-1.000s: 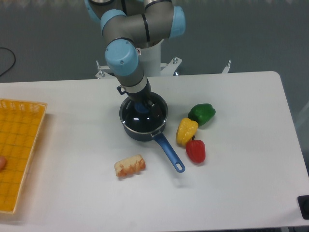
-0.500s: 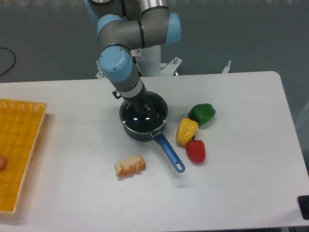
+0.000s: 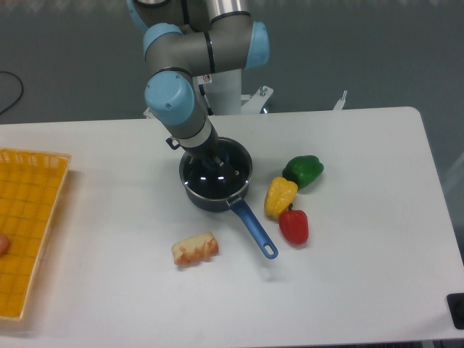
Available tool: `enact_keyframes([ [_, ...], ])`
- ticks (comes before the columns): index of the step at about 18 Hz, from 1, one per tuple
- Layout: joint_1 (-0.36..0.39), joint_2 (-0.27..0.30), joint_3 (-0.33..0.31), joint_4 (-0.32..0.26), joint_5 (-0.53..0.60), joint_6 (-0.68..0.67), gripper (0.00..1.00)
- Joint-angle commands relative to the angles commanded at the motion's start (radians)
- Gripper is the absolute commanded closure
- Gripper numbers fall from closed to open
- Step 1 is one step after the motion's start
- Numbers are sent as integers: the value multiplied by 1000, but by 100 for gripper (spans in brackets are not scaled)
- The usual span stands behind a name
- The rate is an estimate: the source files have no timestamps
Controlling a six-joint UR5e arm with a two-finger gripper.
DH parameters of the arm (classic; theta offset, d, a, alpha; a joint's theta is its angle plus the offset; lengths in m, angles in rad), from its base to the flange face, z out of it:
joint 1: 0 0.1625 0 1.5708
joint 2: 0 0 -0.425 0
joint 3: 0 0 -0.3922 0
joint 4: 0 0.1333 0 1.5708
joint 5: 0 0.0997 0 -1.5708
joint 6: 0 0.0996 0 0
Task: Open the lid
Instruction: 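Close the gripper on the blue lid knob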
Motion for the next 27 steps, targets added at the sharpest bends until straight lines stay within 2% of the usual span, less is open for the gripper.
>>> enact_keyframes([
  [27,14,32,-38,3,-19,49,0],
])
